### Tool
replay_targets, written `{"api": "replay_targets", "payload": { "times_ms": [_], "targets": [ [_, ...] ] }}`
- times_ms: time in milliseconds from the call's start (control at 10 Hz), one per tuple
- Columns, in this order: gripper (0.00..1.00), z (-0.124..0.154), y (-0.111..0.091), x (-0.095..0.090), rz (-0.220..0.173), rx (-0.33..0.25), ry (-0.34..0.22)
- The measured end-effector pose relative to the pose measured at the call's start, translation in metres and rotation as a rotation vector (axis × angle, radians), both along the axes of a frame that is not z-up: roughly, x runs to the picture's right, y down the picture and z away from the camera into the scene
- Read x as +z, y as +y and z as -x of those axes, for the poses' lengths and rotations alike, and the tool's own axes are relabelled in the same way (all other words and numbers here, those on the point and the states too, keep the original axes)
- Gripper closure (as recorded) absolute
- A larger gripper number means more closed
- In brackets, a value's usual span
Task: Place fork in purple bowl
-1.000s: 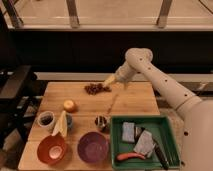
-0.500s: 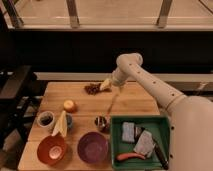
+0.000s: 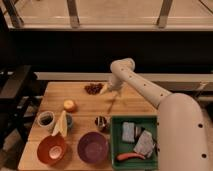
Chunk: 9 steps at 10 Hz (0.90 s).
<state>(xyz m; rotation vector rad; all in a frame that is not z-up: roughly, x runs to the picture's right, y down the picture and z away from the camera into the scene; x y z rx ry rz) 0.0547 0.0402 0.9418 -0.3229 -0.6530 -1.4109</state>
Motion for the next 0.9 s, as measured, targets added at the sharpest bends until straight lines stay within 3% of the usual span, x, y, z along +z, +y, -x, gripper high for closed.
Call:
{"api": "replay_targets", "payload": {
  "times_ms": [300,700,900],
  "targets": [
    [0.23,-0.008,0.008,0.016,0.034,0.033,0.011],
    [0.23,-0.001,0.01,0.034,0.06,0.034,-0.01],
    [0.29,0.007,0.012,0.04,0.07,0.03,-0.022]
  ]
}}
